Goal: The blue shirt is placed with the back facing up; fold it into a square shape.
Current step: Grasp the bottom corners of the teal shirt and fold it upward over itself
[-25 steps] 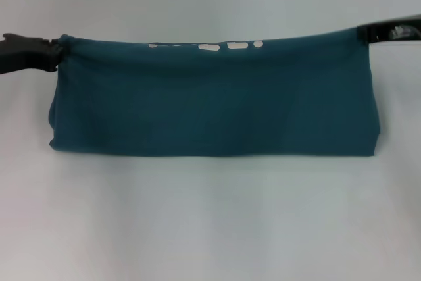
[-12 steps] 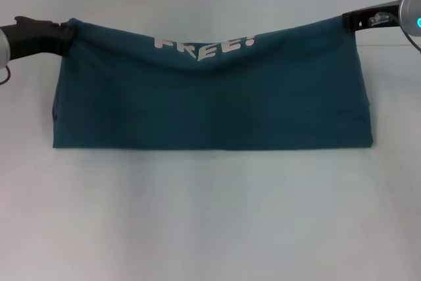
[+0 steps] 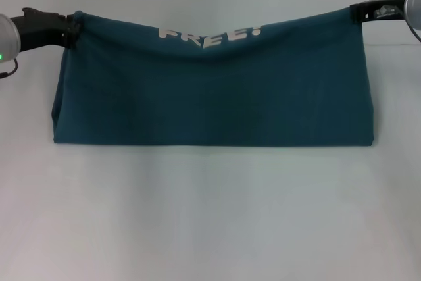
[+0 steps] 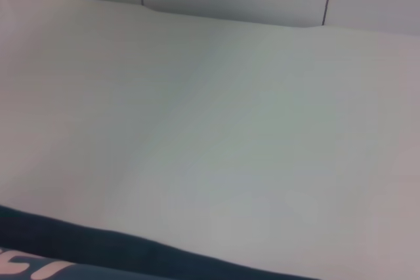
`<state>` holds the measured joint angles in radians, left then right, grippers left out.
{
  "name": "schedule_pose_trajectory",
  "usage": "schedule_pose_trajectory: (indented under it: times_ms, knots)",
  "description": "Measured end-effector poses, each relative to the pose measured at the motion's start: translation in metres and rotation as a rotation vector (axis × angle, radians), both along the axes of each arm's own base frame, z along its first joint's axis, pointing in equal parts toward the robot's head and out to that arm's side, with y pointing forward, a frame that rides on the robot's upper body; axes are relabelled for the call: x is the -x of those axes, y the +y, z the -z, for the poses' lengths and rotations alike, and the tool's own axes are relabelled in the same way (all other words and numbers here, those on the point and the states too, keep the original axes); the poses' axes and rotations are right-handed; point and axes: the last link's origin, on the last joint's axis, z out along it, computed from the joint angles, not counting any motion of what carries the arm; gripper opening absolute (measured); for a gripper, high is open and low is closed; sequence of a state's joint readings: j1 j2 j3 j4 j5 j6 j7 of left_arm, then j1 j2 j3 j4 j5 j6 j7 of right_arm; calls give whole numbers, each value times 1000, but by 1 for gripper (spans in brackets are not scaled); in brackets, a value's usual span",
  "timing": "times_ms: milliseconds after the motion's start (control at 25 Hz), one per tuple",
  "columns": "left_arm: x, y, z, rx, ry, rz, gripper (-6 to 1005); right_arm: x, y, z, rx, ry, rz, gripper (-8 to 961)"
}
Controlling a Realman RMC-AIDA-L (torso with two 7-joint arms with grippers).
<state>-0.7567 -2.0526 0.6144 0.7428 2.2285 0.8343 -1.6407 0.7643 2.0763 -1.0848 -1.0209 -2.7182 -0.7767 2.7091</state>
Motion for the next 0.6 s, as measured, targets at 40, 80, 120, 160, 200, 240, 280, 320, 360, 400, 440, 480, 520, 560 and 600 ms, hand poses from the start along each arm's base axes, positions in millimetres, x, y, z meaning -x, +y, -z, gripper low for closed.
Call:
schedule_pose_trajectory:
  times_ms: [40,80,120,160,200,240,280,320,360,400,440,480,520,560,600]
  knots:
    - [0,1,0,-3,6,0,55,0,1,-1,-4,-1,-2,24]
    - [0,1,0,-6,12,1,55,1,2,-2,-10,0,-4,24]
    - [0,2,1,-8,14,2,56,1,3,-3,-16,0,-6,23]
    - [0,2,1,-9,16,2,56,2,3,-4,-21,2,-8,22]
    - [0,3,2,-10,16,1,56,2,4,-4,-24,2,-9,22]
    - [0,3,2,-12,17,0,57,2,5,-4,-24,2,-9,22]
    - [0,3,2,-12,17,-1,57,2,5,-4,-23,1,-9,21]
    - [0,4,2,-11,18,-1,57,2,6,-4,-20,0,-8,21]
    - [0,4,2,-12,19,-1,57,2,6,-4,-17,-1,-6,21]
    - [1,4,1,-16,20,-3,58,2,6,-3,-13,-3,-4,25]
    - [2,4,1,-22,22,-8,58,2,6,-2,-6,-5,-3,30]
    - [3,4,1,-28,24,-13,58,1,5,-1,0,-6,-1,34]
    - [5,4,1,-37,28,-19,59,1,5,-1,5,-6,1,52]
    - [6,4,1,-41,33,-20,59,1,4,0,8,-5,4,70]
    - [8,3,2,-41,42,-19,59,1,4,-1,6,0,7,89]
